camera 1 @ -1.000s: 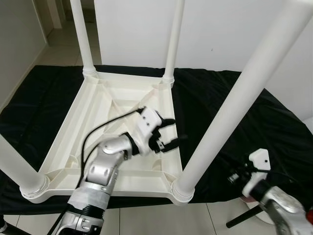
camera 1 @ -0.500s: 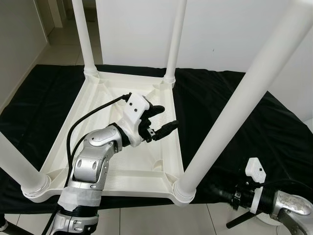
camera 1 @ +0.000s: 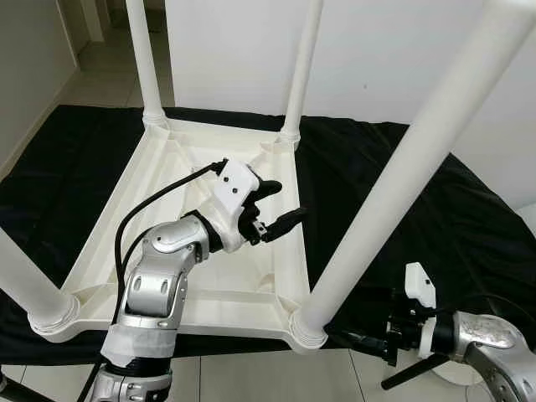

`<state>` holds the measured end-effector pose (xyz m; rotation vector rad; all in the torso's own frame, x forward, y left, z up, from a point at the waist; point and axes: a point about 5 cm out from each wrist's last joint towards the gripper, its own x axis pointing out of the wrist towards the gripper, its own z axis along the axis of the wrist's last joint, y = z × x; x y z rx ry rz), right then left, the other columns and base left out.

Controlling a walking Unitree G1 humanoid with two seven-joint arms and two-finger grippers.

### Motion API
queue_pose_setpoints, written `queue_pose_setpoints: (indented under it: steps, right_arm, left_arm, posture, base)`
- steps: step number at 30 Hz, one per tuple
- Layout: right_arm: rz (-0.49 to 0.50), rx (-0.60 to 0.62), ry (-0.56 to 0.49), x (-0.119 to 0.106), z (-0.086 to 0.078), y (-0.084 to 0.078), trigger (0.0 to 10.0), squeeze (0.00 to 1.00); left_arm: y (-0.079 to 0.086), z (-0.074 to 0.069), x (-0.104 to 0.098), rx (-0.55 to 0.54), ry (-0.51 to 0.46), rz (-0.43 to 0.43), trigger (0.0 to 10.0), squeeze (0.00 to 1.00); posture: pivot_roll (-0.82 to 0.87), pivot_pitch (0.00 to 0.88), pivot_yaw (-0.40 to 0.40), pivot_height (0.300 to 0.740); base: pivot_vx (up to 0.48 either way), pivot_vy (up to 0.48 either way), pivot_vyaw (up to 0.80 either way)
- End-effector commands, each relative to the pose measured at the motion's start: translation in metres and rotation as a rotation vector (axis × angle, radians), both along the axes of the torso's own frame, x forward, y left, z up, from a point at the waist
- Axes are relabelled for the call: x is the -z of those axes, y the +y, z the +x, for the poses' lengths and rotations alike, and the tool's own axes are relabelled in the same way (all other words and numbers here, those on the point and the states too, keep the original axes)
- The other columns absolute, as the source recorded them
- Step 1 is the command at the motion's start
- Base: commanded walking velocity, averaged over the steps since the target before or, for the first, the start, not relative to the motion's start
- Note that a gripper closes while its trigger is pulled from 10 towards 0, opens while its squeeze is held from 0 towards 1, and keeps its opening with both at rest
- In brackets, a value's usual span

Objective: Building children table

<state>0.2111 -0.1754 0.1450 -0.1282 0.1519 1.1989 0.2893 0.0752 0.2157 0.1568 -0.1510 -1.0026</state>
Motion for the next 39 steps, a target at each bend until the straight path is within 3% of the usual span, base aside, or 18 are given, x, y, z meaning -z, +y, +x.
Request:
queue_pose_setpoints:
  steps: [1,11,12,15,19,20,24,27,31,33,36,39]
  right_arm:
    - [0.019,-0.022,-0.002,0.0,0.003,0.008,10.0,0.0]
    - [0.054,-0.111,0.04,0.008,0.002,0.028,10.0,0.0]
    - [0.072,-0.143,0.067,0.009,0.001,0.033,10.0,1.0]
    - [0.081,-0.157,0.08,0.009,0.001,0.035,10.0,1.0]
    - [0.07,-0.12,0.006,0.008,0.008,0.04,10.0,1.0]
    - [0.077,-0.122,-0.006,0.007,0.01,0.044,10.0,0.0]
    - [0.089,-0.06,-0.052,0.006,0.02,0.051,10.0,0.0]
    - [0.142,0.092,-0.123,0.004,0.04,0.058,10.0,0.0]
    - [0.157,0.132,-0.134,0.002,0.045,0.058,10.0,0.0]
    - [0.159,0.214,-0.148,0.001,0.056,0.051,10.0,0.0]
    - [0.159,0.214,-0.148,0.001,0.056,0.051,10.0,0.0]
    - [0.134,0.283,-0.166,0.001,0.064,0.031,10.0,0.0]
  left_arm:
    - [0.007,0.009,-0.002,-0.286,-0.011,-0.049,10.0,0.0]
    - [0.003,0.008,-0.003,-0.279,-0.02,-0.041,10.0,0.0]
    - [0.003,0.007,-0.003,-0.278,-0.025,-0.041,10.0,0.0]
    - [0.003,0.007,-0.003,-0.278,-0.027,-0.041,10.0,0.0]
    - [0.0,0.005,-0.003,-0.266,-0.031,-0.041,10.0,0.0]
    - [-0.001,0.004,-0.002,-0.262,-0.023,-0.042,10.0,0.0]
    - [-0.003,0.004,0.0,-0.26,-0.019,-0.044,10.0,0.0]
    - [-0.004,0.005,0.005,-0.27,-0.015,-0.033,10.0,0.0]
    - [-0.004,0.006,0.008,-0.283,-0.017,-0.017,10.0,0.0]
    - [-0.004,0.009,0.011,-0.306,-0.017,0.002,10.0,0.0]
    - [-0.004,0.009,0.011,-0.306,-0.017,0.002,10.0,0.0]
    - [-0.006,0.013,0.012,-0.32,0.001,-0.016,10.0,0.0]
  posture:
    - [-0.01,0.0,-0.097,0.74]
    - [-0.01,0.0,-0.1,0.74]
    - [0.0,0.0,-0.103,0.74]
    - [0.0,0.0,-0.103,0.74]
    - [0.0,0.0,-0.111,0.74]
    - [0.0,0.0,-0.111,0.74]
    - [0.0,0.0,-0.116,0.74]
    - [0.0,0.0,-0.132,0.74]
    - [0.0,0.0,-0.134,0.74]
    - [0.0,0.0,-0.132,0.74]
    - [0.0,0.0,-0.132,0.74]
    - [-0.02,0.0,-0.133,0.74]
  base:
    - [0.0,0.0,0.0]
    - [0.0,0.0,0.0]
    - [0.0,0.0,0.0]
    - [0.0,0.0,0.0]
    - [0.0,0.0,0.0]
    - [0.0,0.0,0.0]
    - [0.0,0.0,0.0]
    - [0.0,0.0,0.0]
    - [0.0,0.0,0.0]
    - [0.0,0.0,0.0]
    - [0.0,0.0,0.0]
    - [0.0,0.0,0.0]
